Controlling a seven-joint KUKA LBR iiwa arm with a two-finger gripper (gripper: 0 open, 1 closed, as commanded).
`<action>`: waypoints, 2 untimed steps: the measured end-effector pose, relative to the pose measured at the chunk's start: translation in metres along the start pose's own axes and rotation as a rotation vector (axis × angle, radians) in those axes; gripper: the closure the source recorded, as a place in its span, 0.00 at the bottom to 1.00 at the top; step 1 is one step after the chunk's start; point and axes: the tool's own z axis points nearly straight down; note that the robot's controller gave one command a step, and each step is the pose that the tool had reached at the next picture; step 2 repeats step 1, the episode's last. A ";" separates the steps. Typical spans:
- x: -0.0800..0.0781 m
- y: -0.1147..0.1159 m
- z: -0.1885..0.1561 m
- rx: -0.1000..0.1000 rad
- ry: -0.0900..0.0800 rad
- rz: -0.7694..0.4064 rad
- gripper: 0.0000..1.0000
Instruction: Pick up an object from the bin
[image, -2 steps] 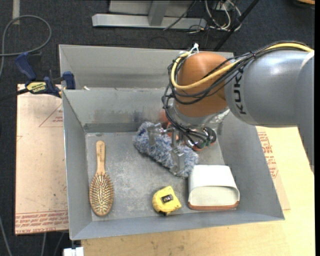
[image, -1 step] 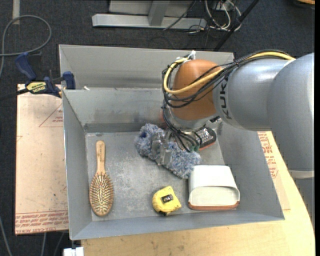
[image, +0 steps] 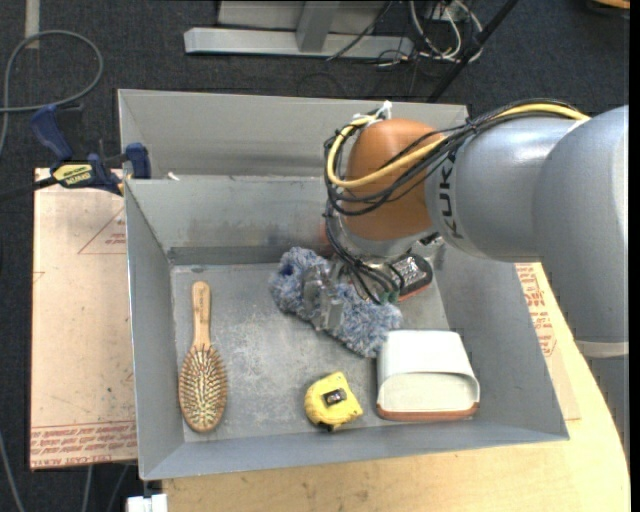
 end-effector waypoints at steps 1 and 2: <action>0.000 0.000 0.000 0.000 0.000 0.000 1.00; 0.000 0.000 0.000 0.000 0.000 0.000 1.00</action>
Offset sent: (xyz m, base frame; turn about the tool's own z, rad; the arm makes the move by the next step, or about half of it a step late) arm 0.0000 0.0000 0.0000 0.0000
